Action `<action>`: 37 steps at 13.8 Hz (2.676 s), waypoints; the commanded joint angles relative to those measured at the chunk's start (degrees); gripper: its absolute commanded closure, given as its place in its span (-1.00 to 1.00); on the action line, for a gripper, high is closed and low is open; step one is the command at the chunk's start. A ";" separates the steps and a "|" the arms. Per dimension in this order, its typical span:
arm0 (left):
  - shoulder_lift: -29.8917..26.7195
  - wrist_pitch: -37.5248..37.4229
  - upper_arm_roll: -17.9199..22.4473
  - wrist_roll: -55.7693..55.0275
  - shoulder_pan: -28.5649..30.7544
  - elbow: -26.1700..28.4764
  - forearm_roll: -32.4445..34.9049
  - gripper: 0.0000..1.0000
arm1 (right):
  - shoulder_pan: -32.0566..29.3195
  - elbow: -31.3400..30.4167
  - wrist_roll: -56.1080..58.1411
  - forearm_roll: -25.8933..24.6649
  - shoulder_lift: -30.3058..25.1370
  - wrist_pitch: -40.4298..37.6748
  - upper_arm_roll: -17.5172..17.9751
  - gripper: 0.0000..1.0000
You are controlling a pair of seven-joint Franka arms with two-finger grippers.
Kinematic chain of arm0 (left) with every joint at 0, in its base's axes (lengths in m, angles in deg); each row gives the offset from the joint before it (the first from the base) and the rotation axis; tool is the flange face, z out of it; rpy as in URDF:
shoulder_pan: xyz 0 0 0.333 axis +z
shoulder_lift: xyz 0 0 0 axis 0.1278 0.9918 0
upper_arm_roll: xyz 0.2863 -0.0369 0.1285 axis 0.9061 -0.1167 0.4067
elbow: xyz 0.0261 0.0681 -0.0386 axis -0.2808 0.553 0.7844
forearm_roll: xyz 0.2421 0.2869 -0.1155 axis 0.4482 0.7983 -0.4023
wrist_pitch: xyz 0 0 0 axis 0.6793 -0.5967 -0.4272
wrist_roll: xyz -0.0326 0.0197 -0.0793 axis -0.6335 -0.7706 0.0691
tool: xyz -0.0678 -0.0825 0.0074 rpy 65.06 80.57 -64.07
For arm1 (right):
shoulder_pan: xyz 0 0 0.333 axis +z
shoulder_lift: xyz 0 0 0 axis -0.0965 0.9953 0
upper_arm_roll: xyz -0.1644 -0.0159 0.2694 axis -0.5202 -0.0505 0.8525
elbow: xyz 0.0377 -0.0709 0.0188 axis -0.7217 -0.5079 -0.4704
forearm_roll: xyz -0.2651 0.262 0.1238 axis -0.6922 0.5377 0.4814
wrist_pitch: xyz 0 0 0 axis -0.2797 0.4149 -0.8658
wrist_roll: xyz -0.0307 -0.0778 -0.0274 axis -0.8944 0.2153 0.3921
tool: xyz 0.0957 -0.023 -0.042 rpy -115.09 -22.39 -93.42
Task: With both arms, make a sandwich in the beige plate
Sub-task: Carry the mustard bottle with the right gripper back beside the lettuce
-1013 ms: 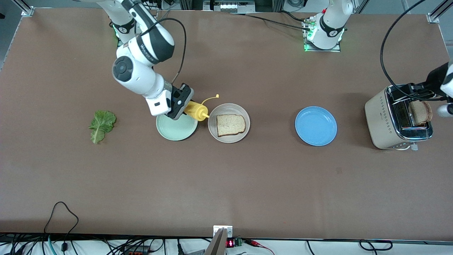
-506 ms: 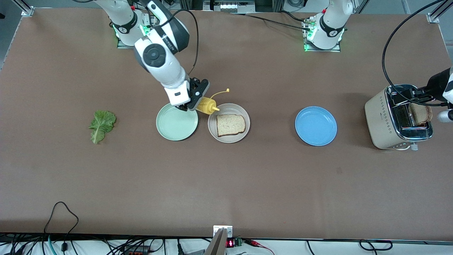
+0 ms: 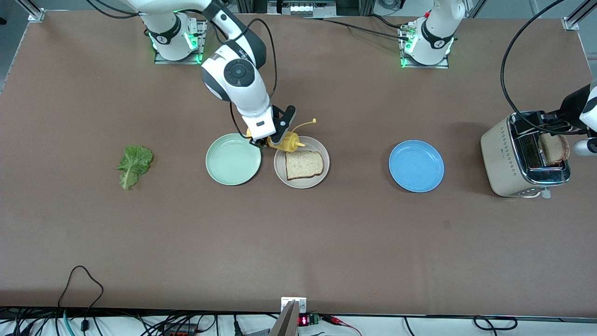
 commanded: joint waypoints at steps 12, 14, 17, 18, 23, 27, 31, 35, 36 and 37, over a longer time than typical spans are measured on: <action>0.90 0.63 -1.19 2.85 0.27 -2.63 1.96 -1.00 | -2.97 2.82 0.49 -3.86 0.86 0.09 -2.86 1.00; 0.81 0.46 -1.37 2.67 0.01 -2.28 1.96 -1.00 | -6.92 -0.34 4.71 -3.51 -3.35 0.70 -2.34 1.00; 0.81 0.55 -1.20 2.76 0.45 -2.28 1.96 -1.00 | -16.22 -4.21 12.41 1.90 -8.45 1.50 2.92 1.00; 0.81 0.46 -1.20 2.76 0.45 -2.28 1.96 -1.00 | -17.91 -4.92 18.89 6.29 -9.68 1.41 3.03 1.00; 0.28 -0.33 -2.24 3.46 -0.08 -2.37 1.96 -1.00 | -27.84 -8.97 50.28 34.40 -16.46 -3.05 2.94 1.00; 0.11 -0.16 -2.34 3.46 0.62 -2.01 1.26 -1.00 | -38.29 -9.58 73.57 49.99 -17.61 -11.75 2.50 1.00; 0.19 -0.16 -2.25 3.29 0.71 -2.01 1.26 -1.00 | -42.00 -10.46 95.37 61.41 -13.84 -21.95 -5.48 1.00; 0.19 -0.07 -2.34 3.29 0.71 -2.01 1.26 -1.00 | -45.51 -12.83 112.35 69.33 -7.26 -24.07 -7.87 1.00; 0.19 -0.07 -2.34 3.20 0.71 -2.01 1.26 -1.00 | -47.00 -12.75 117.17 69.61 -3.67 -24.25 -7.96 1.00; 0.19 0.02 -2.25 3.20 0.71 -2.01 1.26 -1.00 | -47.45 -12.75 119.40 69.70 -2.50 -24.25 -8.04 1.00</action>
